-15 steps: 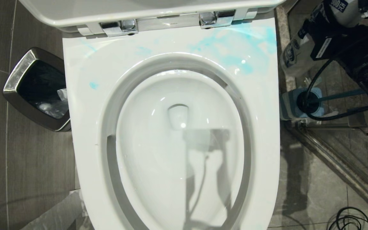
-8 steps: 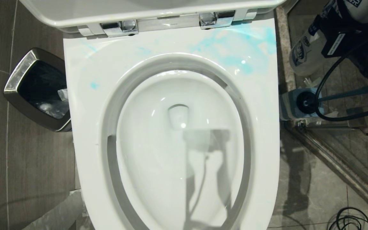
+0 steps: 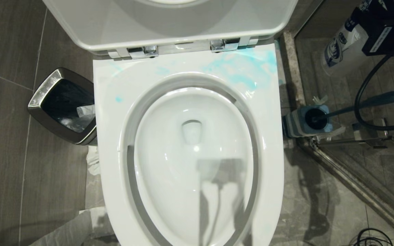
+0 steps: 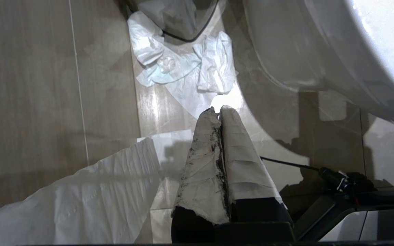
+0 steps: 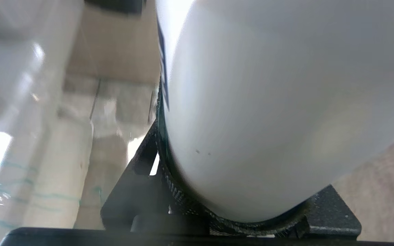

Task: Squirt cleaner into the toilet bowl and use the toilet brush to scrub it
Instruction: Pour in the cleaning agent

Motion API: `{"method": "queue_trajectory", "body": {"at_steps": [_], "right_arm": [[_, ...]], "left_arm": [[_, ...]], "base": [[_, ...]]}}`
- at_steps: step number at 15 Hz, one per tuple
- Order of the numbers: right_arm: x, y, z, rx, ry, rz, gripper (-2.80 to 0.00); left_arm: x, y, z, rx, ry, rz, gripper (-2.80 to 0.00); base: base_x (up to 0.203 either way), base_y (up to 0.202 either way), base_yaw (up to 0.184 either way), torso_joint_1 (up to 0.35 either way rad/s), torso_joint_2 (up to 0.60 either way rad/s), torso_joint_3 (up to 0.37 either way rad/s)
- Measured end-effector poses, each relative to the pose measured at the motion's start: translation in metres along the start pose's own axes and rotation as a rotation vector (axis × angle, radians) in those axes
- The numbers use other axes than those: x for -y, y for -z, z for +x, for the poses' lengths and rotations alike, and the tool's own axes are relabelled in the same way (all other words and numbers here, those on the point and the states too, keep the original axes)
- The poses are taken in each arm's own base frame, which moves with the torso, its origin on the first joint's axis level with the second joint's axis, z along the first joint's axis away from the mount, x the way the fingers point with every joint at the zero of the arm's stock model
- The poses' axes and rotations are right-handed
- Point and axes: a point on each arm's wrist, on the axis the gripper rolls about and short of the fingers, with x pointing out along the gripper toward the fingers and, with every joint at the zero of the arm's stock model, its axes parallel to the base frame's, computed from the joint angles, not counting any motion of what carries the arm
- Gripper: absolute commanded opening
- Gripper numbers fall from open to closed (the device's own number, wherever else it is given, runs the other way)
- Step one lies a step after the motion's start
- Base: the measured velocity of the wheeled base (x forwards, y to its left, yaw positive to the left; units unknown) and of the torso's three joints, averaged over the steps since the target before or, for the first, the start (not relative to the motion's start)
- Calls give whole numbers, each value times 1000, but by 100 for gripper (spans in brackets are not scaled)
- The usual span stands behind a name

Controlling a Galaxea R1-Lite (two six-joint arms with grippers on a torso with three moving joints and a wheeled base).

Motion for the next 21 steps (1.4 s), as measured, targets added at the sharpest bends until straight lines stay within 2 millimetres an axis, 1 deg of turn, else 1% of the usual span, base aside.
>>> {"method": "queue_trajectory", "body": {"at_steps": [6,11,14,18,19,21], "right_arm": [[7,-15,-11,-13,2,-32,-280],[-2,-15,-25,-53,-56,-22,-280],[-17,-12,-34,-84,-97,-1,-280],[-45,-9,-47,-169,-190,5,-280],[-52,-9,-50,-188,-209,-6,-280],[-62,-9,-55,-223,-253,-98,-280]], "left_arm": [[0,0,0,-1,1,1,-280],[0,0,0,1,0,-2,-280],[0,0,0,1,1,-1,-280],[0,0,0,0,3,-1,-280],[0,0,0,1,3,-1,-280],[0,0,0,1,3,-1,-280]], "base": [[0,0,0,2,2,207],[0,0,0,1,1,201],[0,0,0,2,2,173],[0,0,0,1,-1,27],[0,0,0,0,0,0],[0,0,0,0,0,0]]}}
